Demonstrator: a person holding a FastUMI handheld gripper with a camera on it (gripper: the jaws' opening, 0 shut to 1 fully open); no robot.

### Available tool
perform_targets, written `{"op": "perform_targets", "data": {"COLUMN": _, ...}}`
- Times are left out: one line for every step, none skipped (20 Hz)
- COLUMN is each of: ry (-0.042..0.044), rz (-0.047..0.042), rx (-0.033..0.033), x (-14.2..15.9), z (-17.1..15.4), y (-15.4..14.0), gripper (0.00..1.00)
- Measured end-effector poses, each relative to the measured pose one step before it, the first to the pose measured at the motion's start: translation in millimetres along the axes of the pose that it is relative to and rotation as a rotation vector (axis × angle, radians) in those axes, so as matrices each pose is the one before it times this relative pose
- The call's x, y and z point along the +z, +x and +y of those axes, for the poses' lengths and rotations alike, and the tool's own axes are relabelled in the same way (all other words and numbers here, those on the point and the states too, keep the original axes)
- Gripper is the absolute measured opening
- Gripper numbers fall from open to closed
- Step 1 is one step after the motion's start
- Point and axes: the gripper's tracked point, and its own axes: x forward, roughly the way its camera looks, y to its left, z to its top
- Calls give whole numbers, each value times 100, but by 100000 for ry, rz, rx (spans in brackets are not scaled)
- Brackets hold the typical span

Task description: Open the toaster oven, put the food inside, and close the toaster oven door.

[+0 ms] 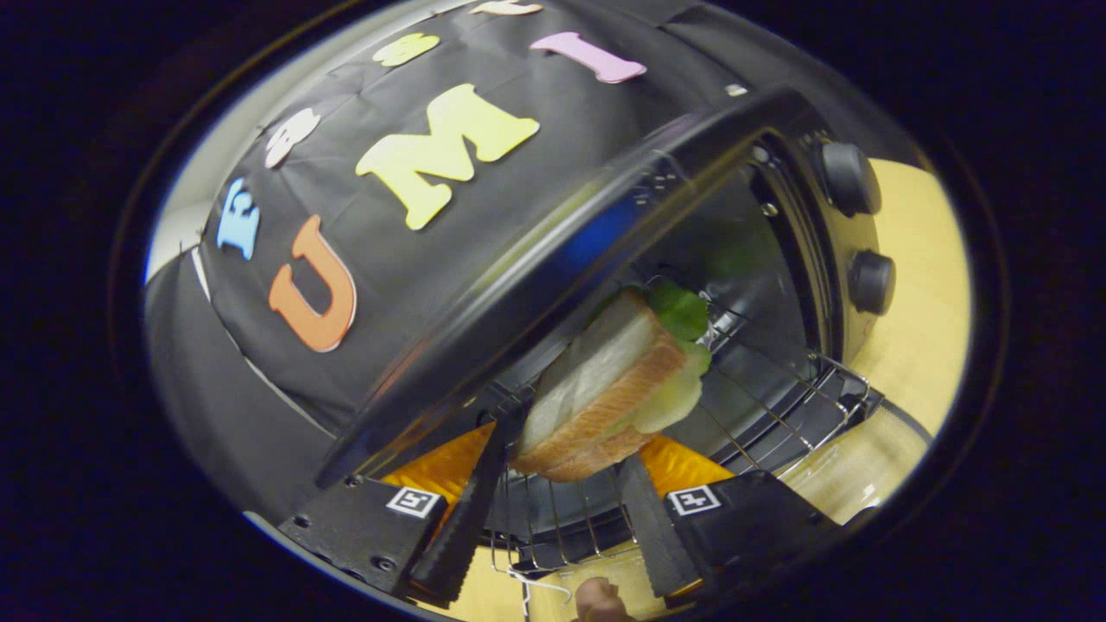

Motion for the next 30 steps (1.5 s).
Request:
{"op": "perform_targets", "data": {"ry": -3860, "rz": 4742, "rx": 2219, "x": -880, "z": 614, "y": 31, "gripper": 82}}
{"op": "perform_targets", "data": {"ry": -5612, "rz": 3046, "rx": 356, "x": -753, "z": 78, "y": -298, "gripper": 82}}
{"op": "perform_targets", "data": {"ry": -5987, "rz": 929, "rx": -669, "x": -222, "z": 283, "y": 112, "gripper": 83}}
{"op": "perform_targets", "data": {"ry": -5055, "rz": 3496, "rx": -1304, "x": -564, "z": 1, "y": -257, "gripper": 83}}
{"op": "perform_targets", "data": {"ry": -2299, "rz": 2207, "rx": 224, "x": -517, "z": 129, "y": -856, "gripper": 83}}
{"op": "perform_targets", "data": {"ry": 862, "rz": 4255, "rx": 910, "x": -957, "z": 487, "y": -619, "gripper": 83}}
{"op": "perform_targets", "data": {"ry": 214, "rz": 3316, "rx": -552, "x": -778, "z": 272, "y": -625, "gripper": 83}}
{"op": "perform_targets", "data": {"ry": 6, "rz": 550, "rx": -1431, "x": -226, "z": 210, "y": -646, "gripper": 83}}
{"op": "perform_targets", "data": {"ry": 369, "rz": 1707, "rx": -1317, "x": -559, "z": -89, "y": -598, "gripper": 83}}
{"op": "perform_targets", "data": {"ry": 1210, "rz": 2443, "rx": -1335, "x": -834, "z": -263, "y": -631, "gripper": 83}}
{"op": "perform_targets", "data": {"ry": 1381, "rz": 2119, "rx": -849, "x": -684, "z": -309, "y": -600, "gripper": 86}}
{"op": "perform_targets", "data": {"ry": 1153, "rz": -48, "rx": -334, "x": -464, "z": -352, "y": -632, "gripper": 87}}
{"op": "perform_targets", "data": {"ry": 746, "rz": -134, "rx": -1078, "x": -442, "z": -363, "y": -574, "gripper": 87}}
{"op": "perform_targets", "data": {"ry": -536, "rz": 72, "rx": -1913, "x": -362, "z": -465, "y": -405, "gripper": 87}}
{"op": "perform_targets", "data": {"ry": -1317, "rz": 587, "rx": -770, "x": -669, "z": -320, "y": -521, "gripper": 88}}
{"op": "perform_targets", "data": {"ry": -1625, "rz": 1091, "rx": 496, "x": -617, "z": -31, "y": -737, "gripper": 88}}
{"op": "perform_targets", "data": {"ry": -1534, "rz": 930, "rx": 54, "x": -572, "z": -102, "y": -891, "gripper": 88}}
{"op": "perform_targets", "data": {"ry": -2097, "rz": -20, "rx": -556, "x": -264, "z": -111, "y": -838, "gripper": 88}}
{"op": "perform_targets", "data": {"ry": -2200, "rz": -926, "rx": -1656, "x": -6, "z": -230, "y": -806, "gripper": 88}}
{"op": "perform_targets", "data": {"ry": -2003, "rz": -1400, "rx": -1940, "x": -106, "z": -372, "y": -822, "gripper": 88}}
{"op": "perform_targets", "data": {"ry": -1621, "rz": -1123, "rx": -2025, "x": -208, "z": -339, "y": -751, "gripper": 88}}
{"op": "perform_targets", "data": {"ry": -2867, "rz": 265, "rx": -1164, "x": -696, "z": -108, "y": -508, "gripper": 88}}
{"op": "perform_targets", "data": {"ry": -3006, "rz": 127, "rx": -1132, "x": -460, "z": -149, "y": -506, "gripper": 88}}
{"op": "perform_targets", "data": {"ry": -2664, "rz": -134, "rx": -1602, "x": -328, "z": -309, "y": -439, "gripper": 89}}
{"op": "perform_targets", "data": {"ry": -1818, "rz": -373, "rx": -1477, "x": -149, "z": -311, "y": -277, "gripper": 89}}
{"op": "perform_targets", "data": {"ry": 206, "rz": -317, "rx": -1954, "x": -174, "z": -372, "y": -120, "gripper": 89}}
{"op": "perform_targets", "data": {"ry": 411, "rz": 73, "rx": -611, "x": -189, "z": -159, "y": 62, "gripper": 89}}
{"op": "perform_targets", "data": {"ry": -1520, "rz": 971, "rx": 249, "x": -361, "z": -44, "y": 15, "gripper": 89}}
{"op": "perform_targets", "data": {"ry": -2449, "rz": 1564, "rx": -1330, "x": -685, "z": -361, "y": 99, "gripper": 89}}
{"op": "perform_targets", "data": {"ry": -2156, "rz": 1318, "rx": -2045, "x": -469, "z": -483, "y": 89, "gripper": 89}}
